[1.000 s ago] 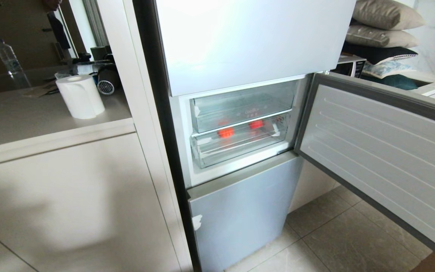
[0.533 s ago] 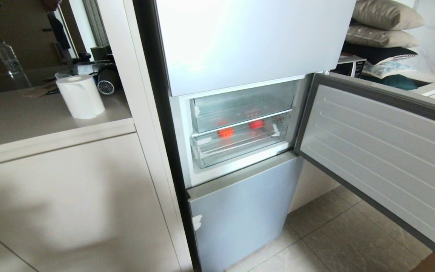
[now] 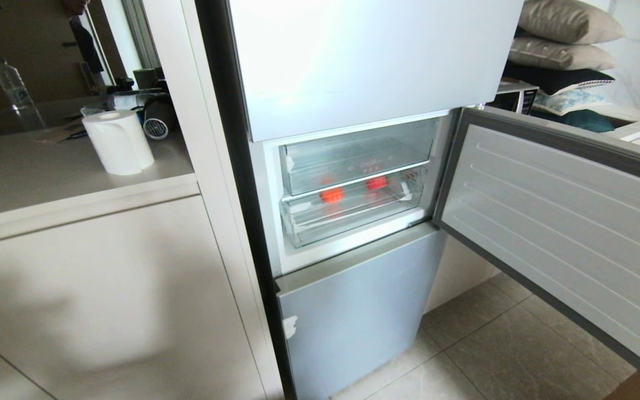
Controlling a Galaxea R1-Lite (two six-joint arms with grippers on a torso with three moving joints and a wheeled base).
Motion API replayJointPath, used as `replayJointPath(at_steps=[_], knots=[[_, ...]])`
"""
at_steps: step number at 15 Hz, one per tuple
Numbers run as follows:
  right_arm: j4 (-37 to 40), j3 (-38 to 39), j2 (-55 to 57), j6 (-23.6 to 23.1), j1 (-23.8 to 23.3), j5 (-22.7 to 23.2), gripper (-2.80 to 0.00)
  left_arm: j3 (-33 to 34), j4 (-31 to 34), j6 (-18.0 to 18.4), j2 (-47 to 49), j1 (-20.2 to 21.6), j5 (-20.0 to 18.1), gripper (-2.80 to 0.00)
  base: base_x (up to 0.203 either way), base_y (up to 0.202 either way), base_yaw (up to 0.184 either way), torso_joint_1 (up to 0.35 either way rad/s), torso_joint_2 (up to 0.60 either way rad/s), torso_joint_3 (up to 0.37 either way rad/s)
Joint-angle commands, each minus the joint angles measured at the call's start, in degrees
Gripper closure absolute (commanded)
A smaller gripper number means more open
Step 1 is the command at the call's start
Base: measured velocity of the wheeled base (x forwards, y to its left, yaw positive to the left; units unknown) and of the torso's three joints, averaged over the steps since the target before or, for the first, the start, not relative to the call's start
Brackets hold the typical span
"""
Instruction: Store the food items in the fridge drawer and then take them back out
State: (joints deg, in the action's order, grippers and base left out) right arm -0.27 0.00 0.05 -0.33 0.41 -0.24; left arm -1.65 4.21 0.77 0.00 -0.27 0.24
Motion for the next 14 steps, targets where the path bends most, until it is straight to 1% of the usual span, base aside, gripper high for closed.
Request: replayJointPath(at_steps=[1, 7, 9, 14], knots=[[0.1, 0.1, -0.1, 0.0, 0.0, 0.0, 0.0, 0.1, 0.0, 0.0, 0.0, 0.0, 0.0, 0.0, 0.0, 0.0, 0.0, 0.0, 0.0, 0.0], [0.1, 0.1, -0.1, 0.0, 0.0, 0.0, 0.0, 0.0, 0.0, 0.0, 0.0, 0.0, 0.0, 0.0, 0.0, 0.0, 0.0, 0.0, 0.0, 0.0], [0.1, 0.1, -0.1, 0.1, 0.0, 0.0, 0.0, 0.0, 0.0, 0.0, 0.0, 0.0, 0.0, 0.0, 0.007, -0.006, 0.127, 0.008, 0.0, 0.0], [0.1, 0.1, -0.1, 0.1, 0.0, 0.0, 0.0, 0.0, 0.0, 0.0, 0.0, 0.0, 0.0, 0.0, 0.001, -0.009, 0.172, 0.002, 0.0, 0.003]])
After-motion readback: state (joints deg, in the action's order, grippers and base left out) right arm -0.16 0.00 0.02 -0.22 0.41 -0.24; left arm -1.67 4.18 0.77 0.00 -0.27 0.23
